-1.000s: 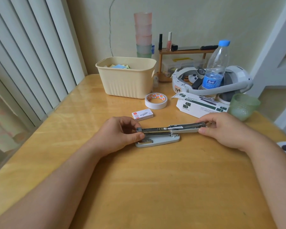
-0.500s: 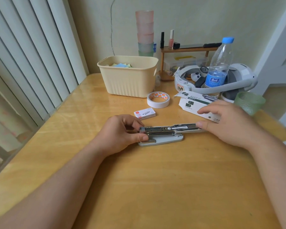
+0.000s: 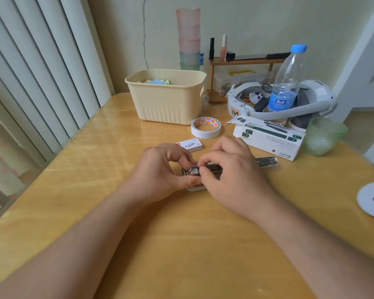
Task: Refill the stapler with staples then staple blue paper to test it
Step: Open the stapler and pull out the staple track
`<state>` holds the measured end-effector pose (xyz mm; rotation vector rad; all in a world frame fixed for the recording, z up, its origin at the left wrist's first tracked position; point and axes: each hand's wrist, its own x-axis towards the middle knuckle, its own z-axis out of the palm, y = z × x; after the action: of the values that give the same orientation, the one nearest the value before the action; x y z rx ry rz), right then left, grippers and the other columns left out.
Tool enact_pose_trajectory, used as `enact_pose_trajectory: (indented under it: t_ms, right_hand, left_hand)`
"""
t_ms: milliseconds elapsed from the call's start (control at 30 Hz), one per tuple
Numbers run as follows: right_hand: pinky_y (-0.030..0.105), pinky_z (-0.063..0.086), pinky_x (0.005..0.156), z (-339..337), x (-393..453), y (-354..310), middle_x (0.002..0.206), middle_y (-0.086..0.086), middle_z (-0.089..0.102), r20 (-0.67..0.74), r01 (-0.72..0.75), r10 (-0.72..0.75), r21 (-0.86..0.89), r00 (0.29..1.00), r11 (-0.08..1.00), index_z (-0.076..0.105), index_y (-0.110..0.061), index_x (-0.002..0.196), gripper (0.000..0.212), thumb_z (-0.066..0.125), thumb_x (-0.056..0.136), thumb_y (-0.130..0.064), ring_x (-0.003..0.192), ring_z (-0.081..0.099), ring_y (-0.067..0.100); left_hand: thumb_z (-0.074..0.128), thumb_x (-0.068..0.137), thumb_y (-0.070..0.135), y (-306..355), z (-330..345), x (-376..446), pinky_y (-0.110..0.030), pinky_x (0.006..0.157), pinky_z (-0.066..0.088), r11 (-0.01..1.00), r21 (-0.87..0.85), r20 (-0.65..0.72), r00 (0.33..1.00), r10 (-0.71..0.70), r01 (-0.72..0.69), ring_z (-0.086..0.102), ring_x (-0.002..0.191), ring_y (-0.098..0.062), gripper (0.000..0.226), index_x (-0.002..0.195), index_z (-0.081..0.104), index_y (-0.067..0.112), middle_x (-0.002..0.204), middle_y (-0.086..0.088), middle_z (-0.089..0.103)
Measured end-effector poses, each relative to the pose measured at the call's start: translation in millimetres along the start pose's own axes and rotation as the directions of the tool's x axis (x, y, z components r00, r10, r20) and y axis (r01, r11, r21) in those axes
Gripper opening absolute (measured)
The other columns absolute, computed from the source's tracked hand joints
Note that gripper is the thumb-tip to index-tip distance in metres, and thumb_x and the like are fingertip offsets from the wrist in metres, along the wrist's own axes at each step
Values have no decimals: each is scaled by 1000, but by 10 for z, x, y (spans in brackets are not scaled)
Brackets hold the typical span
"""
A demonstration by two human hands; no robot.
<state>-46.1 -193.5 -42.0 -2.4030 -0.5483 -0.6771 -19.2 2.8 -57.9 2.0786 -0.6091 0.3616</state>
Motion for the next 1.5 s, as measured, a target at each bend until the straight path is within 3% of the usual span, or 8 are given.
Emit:
enact_pose_trajectory:
  t_ms: [467, 700, 833, 967, 1100, 1267, 1367, 1500]
  right_hand:
    - [32, 45, 81, -6, -20, -70, 80, -10, 53, 27, -97, 96, 46, 995, 994, 78, -29, 81, 13, 66, 79, -28, 90, 52, 19]
    - [24, 44, 80, -32, -37, -90, 83, -13, 62, 141, -295, 272, 191, 952, 936, 79, -31, 82, 14, 67, 84, -24, 94, 56, 11]
    - [23, 55, 71, -87, -38, -114, 81, -18, 74, 266, -467, 397, 301, 879, 832, 80, -33, 87, 16, 66, 83, -25, 81, 65, -1]
    - [29, 56, 67, -124, -39, -121, 76, -16, 75, 295, -502, 422, 300, 857, 811, 79, -35, 80, 14, 68, 82, -28, 73, 68, 7]
    - [22, 47, 55, -117, -47, -97, 62, -14, 71, 330, -523, 425, 315, 843, 792, 79, -31, 77, 9, 73, 81, -26, 57, 58, 3]
    - [29, 53, 70, -104, 0, -59, 70, -9, 76, 387, -620, 488, 414, 783, 667, 80, -26, 74, 7, 76, 78, -23, 68, 64, 8]
    - [21, 41, 50, -111, 1, -73, 52, -10, 65, 393, -624, 489, 404, 779, 669, 78, -19, 72, 8, 73, 78, -20, 48, 50, 5]
    - [21, 33, 43, -103, -4, -74, 45, -8, 56, 411, -648, 503, 429, 760, 629, 76, -13, 73, 8, 71, 79, -17, 39, 38, 7]
  left_hand:
    - [98, 63, 27, 32, 5, -5, -23, 86, 53, 999, 28, -38, 999, 27, -26, 72, 93, -8, 36, 70, 63, 34, 92, 13, 76]
    - [87, 61, 52, 50, 8, 4, -25, 86, 55, 1000, 6, -30, 999, 19, -19, 73, 94, -10, 33, 70, 63, 32, 93, 12, 76]
    - [94, 62, 44, 26, 7, 6, -31, 87, 56, 999, 43, -28, 999, 31, -30, 73, 93, -9, 34, 70, 64, 30, 93, 12, 76]
    - [99, 62, 30, 48, 10, 5, -27, 85, 55, 992, 97, -22, 997, 80, -77, 72, 90, -7, 35, 70, 65, 26, 91, 13, 75]
    - [98, 62, 28, 87, 5, 0, -22, 84, 53, 986, 130, -13, 994, 105, -102, 71, 90, -5, 33, 70, 66, 30, 90, 15, 74]
    - [98, 63, 29, 89, 18, -7, -21, 81, 53, 986, 141, -2, 996, 91, -90, 71, 89, -5, 31, 70, 69, 19, 89, 15, 74]
    - [97, 63, 30, 91, 29, -7, -19, 81, 52, 986, 136, -1, 995, 99, -98, 70, 88, -6, 31, 70, 69, 19, 89, 12, 75]
    - [93, 64, 32, 101, 51, -4, -17, 81, 51, 984, 139, 9, 994, 113, -113, 70, 87, -7, 29, 71, 70, 16, 88, 7, 76]
